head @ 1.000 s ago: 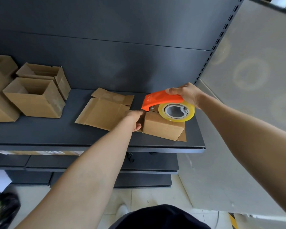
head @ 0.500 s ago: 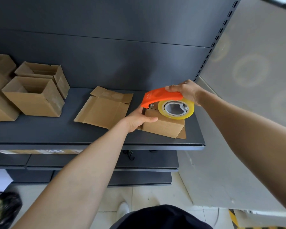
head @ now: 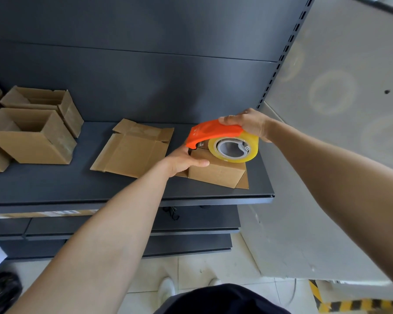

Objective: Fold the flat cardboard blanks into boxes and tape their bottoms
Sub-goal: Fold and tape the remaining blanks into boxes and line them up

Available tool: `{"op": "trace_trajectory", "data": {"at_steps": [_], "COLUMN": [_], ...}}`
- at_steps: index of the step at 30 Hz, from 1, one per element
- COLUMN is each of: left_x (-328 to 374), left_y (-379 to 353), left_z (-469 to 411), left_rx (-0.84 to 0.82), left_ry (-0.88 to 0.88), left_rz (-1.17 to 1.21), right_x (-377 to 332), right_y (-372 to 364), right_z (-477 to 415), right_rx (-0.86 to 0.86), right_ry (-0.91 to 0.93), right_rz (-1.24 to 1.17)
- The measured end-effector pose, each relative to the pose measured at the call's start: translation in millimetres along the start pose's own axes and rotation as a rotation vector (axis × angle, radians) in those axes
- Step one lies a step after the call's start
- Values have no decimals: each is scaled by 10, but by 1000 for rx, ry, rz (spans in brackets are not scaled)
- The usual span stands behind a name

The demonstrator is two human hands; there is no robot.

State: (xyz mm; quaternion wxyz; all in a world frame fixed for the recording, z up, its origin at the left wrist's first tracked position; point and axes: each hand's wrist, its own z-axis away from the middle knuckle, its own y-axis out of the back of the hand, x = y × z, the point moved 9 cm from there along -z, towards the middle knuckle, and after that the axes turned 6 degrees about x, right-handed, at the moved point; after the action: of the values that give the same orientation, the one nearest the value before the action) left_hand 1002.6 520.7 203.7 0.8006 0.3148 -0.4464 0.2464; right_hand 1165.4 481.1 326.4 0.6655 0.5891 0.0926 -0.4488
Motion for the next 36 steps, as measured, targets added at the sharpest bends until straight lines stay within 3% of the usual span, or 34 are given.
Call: {"op": "trace_trajectory", "data": {"at_steps": [9,22,36], "left_x": [107,132,164], "left_y": [21,-6,-58], "left_z": [2,-32,-36], "left_rx": [-24,-39,-33], "left_ry": [-52,12,45], "left_rz": [-13,-12,-27], "right_x": [75,955,1369], "right_y": [135,1149,1543], "right_z": [96,508,702], "right_rx": [-29,59,89], "right_ry": [32,-89,-101], "right_rz": [8,52,155]}}
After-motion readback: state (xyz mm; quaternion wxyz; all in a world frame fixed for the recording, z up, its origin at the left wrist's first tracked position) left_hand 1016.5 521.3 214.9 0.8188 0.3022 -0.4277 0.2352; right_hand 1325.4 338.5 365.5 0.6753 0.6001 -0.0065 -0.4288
